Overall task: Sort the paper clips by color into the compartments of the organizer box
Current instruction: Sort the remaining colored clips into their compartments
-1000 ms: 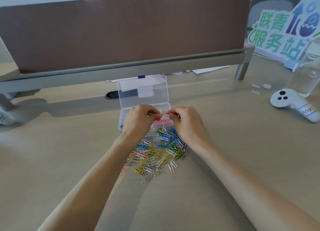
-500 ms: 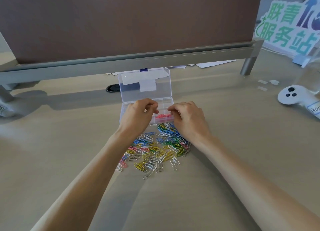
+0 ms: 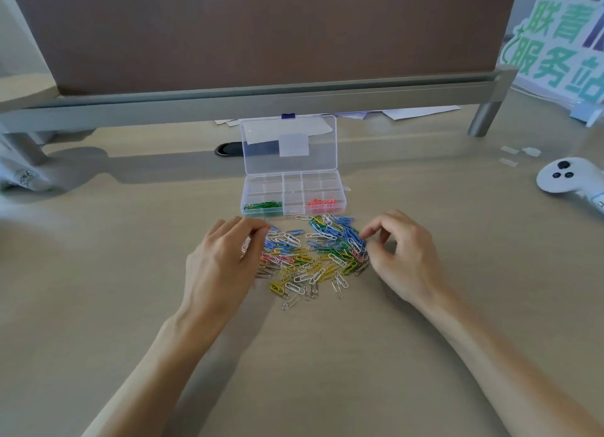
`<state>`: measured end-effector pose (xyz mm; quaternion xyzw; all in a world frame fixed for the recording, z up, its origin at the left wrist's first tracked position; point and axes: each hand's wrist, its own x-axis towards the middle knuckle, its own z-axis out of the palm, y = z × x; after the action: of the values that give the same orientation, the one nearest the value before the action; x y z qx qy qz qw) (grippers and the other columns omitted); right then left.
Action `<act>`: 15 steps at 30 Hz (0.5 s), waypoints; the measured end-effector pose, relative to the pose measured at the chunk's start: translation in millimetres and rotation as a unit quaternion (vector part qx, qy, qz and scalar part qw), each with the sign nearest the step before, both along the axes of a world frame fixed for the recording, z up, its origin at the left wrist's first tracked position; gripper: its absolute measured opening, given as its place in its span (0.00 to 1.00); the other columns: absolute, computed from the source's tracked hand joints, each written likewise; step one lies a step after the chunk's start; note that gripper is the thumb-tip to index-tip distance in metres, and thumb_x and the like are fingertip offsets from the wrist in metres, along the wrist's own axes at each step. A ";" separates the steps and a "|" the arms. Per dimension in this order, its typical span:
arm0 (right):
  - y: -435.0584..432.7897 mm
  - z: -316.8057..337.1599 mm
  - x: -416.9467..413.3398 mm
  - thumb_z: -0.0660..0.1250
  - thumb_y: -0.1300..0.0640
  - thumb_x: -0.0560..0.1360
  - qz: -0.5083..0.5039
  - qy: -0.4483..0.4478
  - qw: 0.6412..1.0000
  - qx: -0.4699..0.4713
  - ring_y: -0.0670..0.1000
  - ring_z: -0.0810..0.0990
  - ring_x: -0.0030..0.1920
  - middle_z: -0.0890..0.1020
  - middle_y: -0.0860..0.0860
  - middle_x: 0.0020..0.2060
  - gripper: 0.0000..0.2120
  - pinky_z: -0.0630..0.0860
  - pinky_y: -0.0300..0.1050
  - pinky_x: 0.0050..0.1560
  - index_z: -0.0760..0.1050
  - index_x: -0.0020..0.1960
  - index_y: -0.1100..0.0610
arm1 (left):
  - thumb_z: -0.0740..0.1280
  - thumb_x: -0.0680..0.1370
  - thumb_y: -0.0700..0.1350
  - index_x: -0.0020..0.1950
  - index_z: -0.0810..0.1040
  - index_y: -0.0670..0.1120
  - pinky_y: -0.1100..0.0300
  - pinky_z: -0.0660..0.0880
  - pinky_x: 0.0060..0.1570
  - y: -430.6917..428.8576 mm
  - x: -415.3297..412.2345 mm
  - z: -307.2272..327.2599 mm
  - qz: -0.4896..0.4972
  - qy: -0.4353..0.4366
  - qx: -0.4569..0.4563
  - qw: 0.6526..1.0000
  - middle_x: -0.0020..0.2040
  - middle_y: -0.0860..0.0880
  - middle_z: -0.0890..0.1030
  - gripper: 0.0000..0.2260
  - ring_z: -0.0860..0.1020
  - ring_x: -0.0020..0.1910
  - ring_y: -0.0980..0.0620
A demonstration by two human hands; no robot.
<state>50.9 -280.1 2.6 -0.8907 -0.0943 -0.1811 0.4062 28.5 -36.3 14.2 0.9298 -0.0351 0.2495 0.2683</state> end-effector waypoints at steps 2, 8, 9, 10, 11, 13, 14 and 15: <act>-0.3 0.3 -8.1 0.64 0.57 0.65 0.016 0.017 0.999 -0.025 0.44 0.74 0.38 0.74 0.42 0.34 0.04 0.65 0.30 0.38 0.76 0.37 0.51 | 0.64 0.79 0.49 0.49 0.79 0.56 0.59 0.71 0.35 13.7 -7.4 -4.4 0.027 0.001 0.008 1.000 0.44 0.60 0.80 0.05 0.75 0.40 0.55; 3.1 -5.6 -11.3 0.62 0.54 0.65 0.013 -0.007 0.993 -0.120 0.43 0.75 0.41 0.76 0.42 0.37 0.06 0.74 0.41 0.40 0.77 0.40 0.48 | 0.61 0.80 0.49 0.51 0.76 0.55 0.57 0.71 0.35 42.4 -9.8 -13.8 0.099 0.044 0.093 0.990 0.46 0.56 0.82 0.04 0.79 0.42 0.44; 3.4 -6.4 -11.0 0.62 0.55 0.66 0.013 -0.015 0.991 -0.129 0.44 0.75 0.42 0.76 0.42 0.37 0.07 0.74 0.42 0.41 0.77 0.41 0.48 | 0.61 0.80 0.49 0.50 0.76 0.55 0.57 0.71 0.35 43.5 -8.9 -15.7 0.103 0.056 0.106 0.988 0.47 0.56 0.81 0.05 0.79 0.43 0.45; 4.1 -7.0 -10.7 0.63 0.55 0.67 0.015 -0.022 0.990 -0.139 0.45 0.75 0.42 0.76 0.42 0.37 0.07 0.75 0.42 0.41 0.78 0.43 0.48 | 0.60 0.80 0.50 0.50 0.76 0.54 0.57 0.70 0.35 43.4 -8.1 -16.9 0.103 0.062 0.114 0.986 0.48 0.57 0.81 0.05 0.80 0.44 0.45; 5.6 -8.0 -9.7 0.63 0.55 0.68 0.021 -0.031 0.988 -0.149 0.46 0.76 0.43 0.76 0.43 0.38 0.08 0.75 0.42 0.41 0.79 0.44 0.49 | 0.59 0.80 0.50 0.50 0.76 0.55 0.57 0.70 0.35 42.6 -7.3 -17.5 0.101 0.063 0.119 0.986 0.48 0.57 0.81 0.06 0.80 0.44 0.46; 7.8 -9.6 -8.9 0.64 0.54 0.70 0.035 -0.044 0.985 -0.161 0.47 0.76 0.45 0.76 0.43 0.39 0.09 0.75 0.43 0.42 0.81 0.46 0.49 | 0.58 0.81 0.50 0.50 0.76 0.54 0.57 0.71 0.35 37.4 -4.9 -18.4 0.089 0.060 0.126 0.986 0.48 0.57 0.81 0.07 0.80 0.44 0.46; 9.6 -10.3 -8.3 0.64 0.54 0.71 0.043 -0.047 0.985 -0.162 0.47 0.76 0.46 0.77 0.43 0.40 0.09 0.75 0.43 0.43 0.81 0.48 0.49 | 0.57 0.81 0.50 0.50 0.76 0.54 0.57 0.72 0.34 34.4 -3.7 -19.0 0.082 0.055 0.127 0.987 0.47 0.56 0.81 0.08 0.80 0.43 0.46; 11.8 -11.0 -7.1 0.64 0.53 0.72 0.051 -0.048 0.985 -0.160 0.47 0.76 0.46 0.77 0.44 0.41 0.10 0.74 0.43 0.44 0.81 0.49 0.49 | 0.56 0.81 0.49 0.50 0.76 0.54 0.57 0.72 0.33 30.9 -2.3 -19.7 0.073 0.046 0.129 0.988 0.46 0.55 0.82 0.09 0.80 0.41 0.45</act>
<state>43.8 -268.3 -8.5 -0.9285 -0.1872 -0.1854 0.2617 26.1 -5.3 -5.5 0.9672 0.0137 0.2184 0.1285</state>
